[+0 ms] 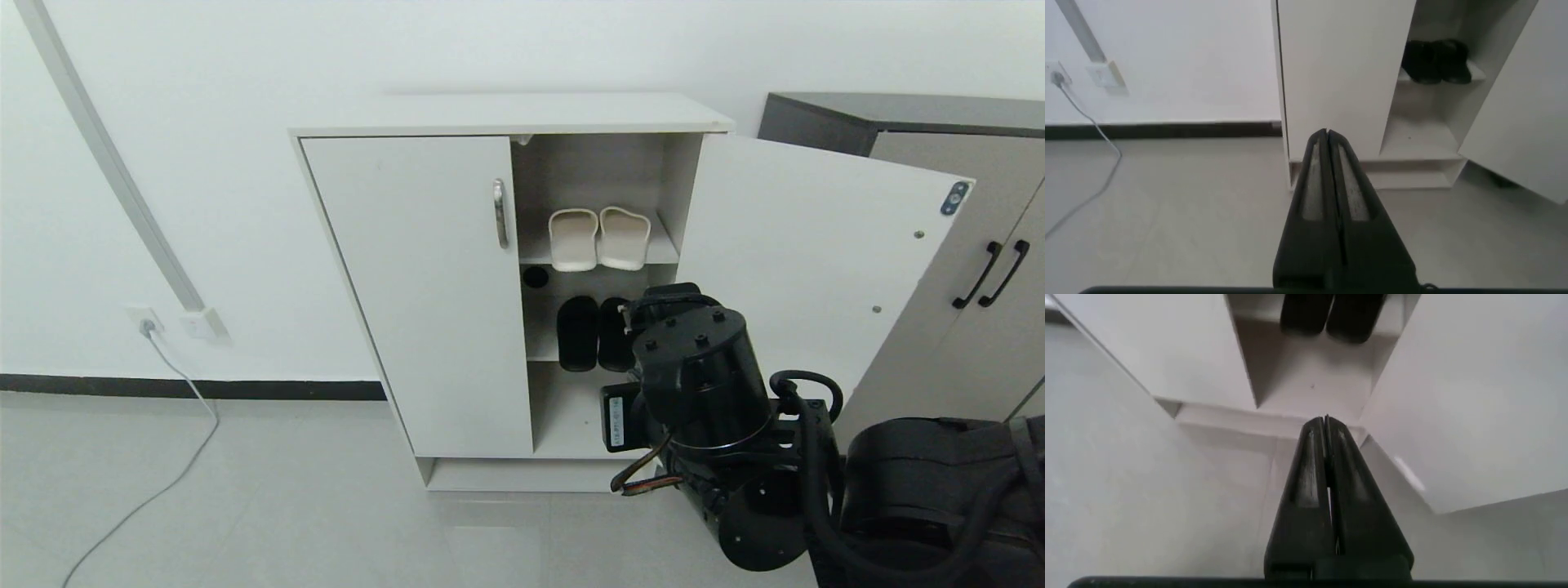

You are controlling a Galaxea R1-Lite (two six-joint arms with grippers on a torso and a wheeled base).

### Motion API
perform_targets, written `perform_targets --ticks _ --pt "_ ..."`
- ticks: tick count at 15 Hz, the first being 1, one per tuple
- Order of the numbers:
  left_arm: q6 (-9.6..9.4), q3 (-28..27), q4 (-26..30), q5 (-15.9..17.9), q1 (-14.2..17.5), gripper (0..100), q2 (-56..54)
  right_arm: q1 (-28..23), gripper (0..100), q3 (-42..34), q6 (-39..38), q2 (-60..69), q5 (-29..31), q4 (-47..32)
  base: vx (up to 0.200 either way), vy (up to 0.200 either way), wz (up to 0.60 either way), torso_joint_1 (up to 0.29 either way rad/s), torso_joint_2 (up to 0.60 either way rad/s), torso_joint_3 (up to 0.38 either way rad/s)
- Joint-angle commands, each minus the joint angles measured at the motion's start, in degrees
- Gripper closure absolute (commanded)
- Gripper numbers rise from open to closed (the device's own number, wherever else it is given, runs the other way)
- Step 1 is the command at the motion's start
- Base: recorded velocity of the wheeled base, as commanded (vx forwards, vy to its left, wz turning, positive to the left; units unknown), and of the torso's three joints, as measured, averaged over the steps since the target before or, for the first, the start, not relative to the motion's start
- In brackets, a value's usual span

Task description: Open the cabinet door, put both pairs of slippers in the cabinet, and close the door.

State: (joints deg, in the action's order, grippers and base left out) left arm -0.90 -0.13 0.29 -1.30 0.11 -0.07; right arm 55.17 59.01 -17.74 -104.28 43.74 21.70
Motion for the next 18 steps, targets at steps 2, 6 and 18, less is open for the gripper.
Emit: perform_targets --ticks 2,6,18 --pt "0.02 0.0 0.1 0.0 0.0 100 0.1 -0.2 100 0.0 0.1 0.0 0.0 -0.1 0.0 0.0 0.0 0.071 -0.49 -0.356" --pt "0.02 0.0 0.1 0.0 0.0 100 0.1 -0.2 100 0.0 0.1 0.0 0.0 -0.1 0.0 0.0 0.0 0.133 -0.46 -0.331" --pt "0.02 0.0 0.1 0.0 0.0 100 0.1 -0.2 100 -0.1 0.1 0.1 -0.1 -0.1 0.0 0.0 0.0 0.186 -0.5 -0.317"
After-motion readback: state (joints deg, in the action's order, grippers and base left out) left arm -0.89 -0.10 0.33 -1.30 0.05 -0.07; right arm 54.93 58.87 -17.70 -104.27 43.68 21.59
